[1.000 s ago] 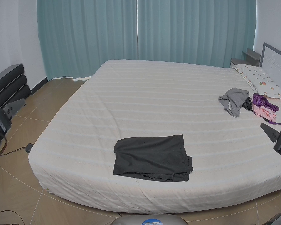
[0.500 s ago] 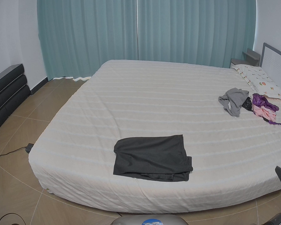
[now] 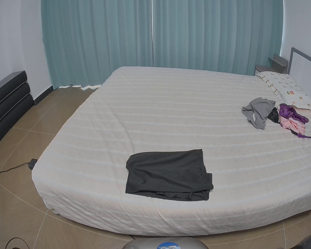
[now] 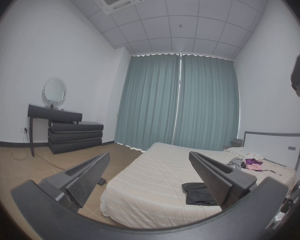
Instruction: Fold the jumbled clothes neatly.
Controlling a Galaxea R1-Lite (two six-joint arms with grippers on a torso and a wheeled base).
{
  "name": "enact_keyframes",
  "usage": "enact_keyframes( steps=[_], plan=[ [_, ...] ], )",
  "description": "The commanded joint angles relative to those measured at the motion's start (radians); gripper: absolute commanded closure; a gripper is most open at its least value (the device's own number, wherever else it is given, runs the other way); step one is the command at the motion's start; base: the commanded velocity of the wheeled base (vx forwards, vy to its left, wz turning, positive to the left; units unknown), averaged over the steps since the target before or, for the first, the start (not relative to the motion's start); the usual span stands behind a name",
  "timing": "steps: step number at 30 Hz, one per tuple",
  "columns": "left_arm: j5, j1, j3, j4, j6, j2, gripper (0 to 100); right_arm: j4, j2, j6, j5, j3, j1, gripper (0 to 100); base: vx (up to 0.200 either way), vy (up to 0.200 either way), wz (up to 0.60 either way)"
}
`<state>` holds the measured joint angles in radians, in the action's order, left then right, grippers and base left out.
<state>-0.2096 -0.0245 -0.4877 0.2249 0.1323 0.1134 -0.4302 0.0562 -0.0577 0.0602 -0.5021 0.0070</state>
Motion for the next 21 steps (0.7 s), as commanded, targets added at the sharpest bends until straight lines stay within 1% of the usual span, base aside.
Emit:
enact_keyframes(
  steps=[1,3,5,6,8,9,10,11,12,13,14,15,16,17,21],
  plan=[
    [0.009,0.021,0.034,0.002,-0.014,-0.104,0,0.001,-0.056,-0.014,-0.054,0.004,-0.004,0,0.0,0.0,0.0],
    [0.01,0.021,0.058,0.002,-0.011,-0.104,0,0.004,-0.055,-0.008,-0.085,0.016,-0.004,0,0.0,0.0,0.0],
    [0.009,0.021,0.113,-0.012,-0.02,-0.106,0,0.024,-0.055,-0.004,-0.106,0.051,-0.004,0,0.0,0.0,0.0],
    [0.009,0.021,0.139,-0.032,-0.02,-0.106,0,0.05,-0.055,-0.004,-0.117,0.076,-0.004,0,0.0,0.0,0.0],
    [0.007,0.021,0.205,-0.114,-0.014,-0.106,0,0.166,-0.055,-0.004,-0.143,0.154,-0.004,0,0.0,0.0,0.0],
    [0.007,0.021,0.205,-0.114,-0.014,-0.106,0,0.166,-0.055,-0.004,-0.143,0.154,-0.004,0,0.0,0.0,0.0],
    [0.007,0.021,0.301,-0.251,-0.022,-0.106,0,0.386,-0.055,-0.018,-0.143,0.28,-0.004,0,0.0,0.0,0.0],
    [0.007,0.021,0.324,-0.285,-0.026,-0.106,0,0.438,-0.055,-0.021,-0.142,0.312,-0.004,0,0.0,0.0,0.0],
    [0.009,0.021,0.396,-0.394,-0.039,-0.106,0,0.608,-0.055,-0.048,-0.131,0.422,-0.004,0,0.0,0.0,0.0],
    [0.009,0.021,0.403,-0.404,-0.042,-0.106,0,0.625,-0.056,-0.053,-0.131,0.433,-0.004,0,0.0,0.0,0.0],
    [0.01,0.021,0.459,-0.48,-0.063,-0.106,0,0.728,-0.056,-0.085,-0.119,0.502,-0.004,0,0.0,0.0,0.0],
    [0.013,0.021,0.488,-0.519,-0.091,-0.106,0,0.694,-0.056,-0.082,-0.106,0.499,-0.004,0,0.0,0.0,0.0],
    [0.013,0.021,0.488,-0.518,-0.091,-0.106,0,0.688,-0.056,-0.08,-0.108,0.496,-0.004,0,0.0,0.0,0.0],
    [0.021,0.021,0.488,-0.509,-0.089,-0.106,0,0.645,-0.056,-0.065,-0.119,0.502,-0.004,0,0.0,0.0,0.0],
    [0.025,0.021,0.488,-0.467,-0.091,-0.106,0,0.576,-0.056,-0.057,-0.119,0.502,-0.004,0,0.0,0.0,0.0]
  ],
)
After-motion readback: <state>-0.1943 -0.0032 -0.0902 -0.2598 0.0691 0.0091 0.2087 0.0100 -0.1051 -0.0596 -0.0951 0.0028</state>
